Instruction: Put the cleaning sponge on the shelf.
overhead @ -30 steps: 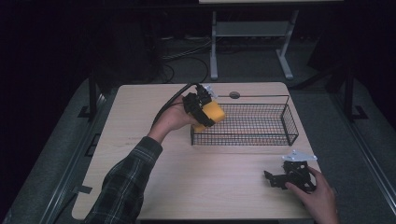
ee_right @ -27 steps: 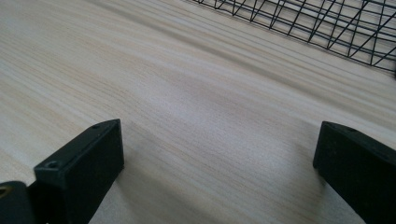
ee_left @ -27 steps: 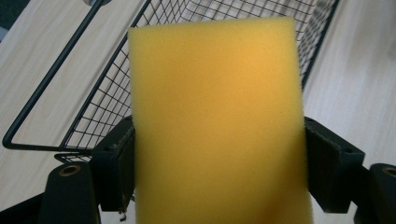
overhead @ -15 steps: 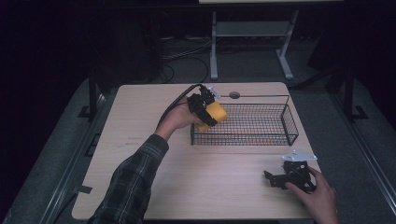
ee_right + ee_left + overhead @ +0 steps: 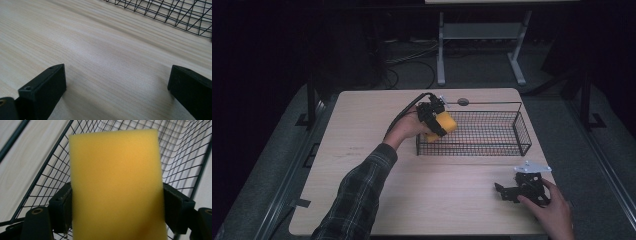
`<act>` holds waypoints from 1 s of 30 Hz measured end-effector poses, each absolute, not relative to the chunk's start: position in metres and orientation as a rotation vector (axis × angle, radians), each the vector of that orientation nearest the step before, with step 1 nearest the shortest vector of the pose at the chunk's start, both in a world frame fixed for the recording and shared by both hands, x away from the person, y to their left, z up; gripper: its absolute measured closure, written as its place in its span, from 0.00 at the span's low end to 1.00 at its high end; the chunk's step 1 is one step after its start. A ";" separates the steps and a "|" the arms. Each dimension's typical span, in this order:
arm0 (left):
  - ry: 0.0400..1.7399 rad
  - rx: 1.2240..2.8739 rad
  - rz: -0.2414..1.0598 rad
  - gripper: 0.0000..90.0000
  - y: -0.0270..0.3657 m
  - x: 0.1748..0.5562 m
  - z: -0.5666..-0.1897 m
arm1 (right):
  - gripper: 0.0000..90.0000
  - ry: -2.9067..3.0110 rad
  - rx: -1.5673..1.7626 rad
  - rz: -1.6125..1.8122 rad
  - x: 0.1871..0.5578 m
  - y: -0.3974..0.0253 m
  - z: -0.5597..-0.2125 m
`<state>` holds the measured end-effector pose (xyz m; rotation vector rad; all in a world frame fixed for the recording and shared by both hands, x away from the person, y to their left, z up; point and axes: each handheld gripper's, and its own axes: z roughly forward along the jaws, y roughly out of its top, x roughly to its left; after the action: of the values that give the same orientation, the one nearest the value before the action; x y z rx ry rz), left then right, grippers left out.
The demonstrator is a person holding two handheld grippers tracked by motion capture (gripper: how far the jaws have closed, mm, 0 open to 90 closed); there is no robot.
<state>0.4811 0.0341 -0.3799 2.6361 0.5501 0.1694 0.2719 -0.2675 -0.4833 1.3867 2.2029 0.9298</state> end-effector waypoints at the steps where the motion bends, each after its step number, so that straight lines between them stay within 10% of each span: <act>1: 0.552 2.643 0.164 0.26 0.034 0.482 -0.381 | 0.01 2.203 1.386 0.929 0.272 -0.268 -0.483; 30: 0.571 2.669 0.104 0.24 0.032 0.487 -0.398 | 0.01 2.203 1.388 0.929 0.272 -0.267 -0.483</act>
<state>0.4866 0.0316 -0.3977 2.6691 0.5709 0.1039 0.2719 -0.2674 -0.4834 1.3884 2.2032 0.9295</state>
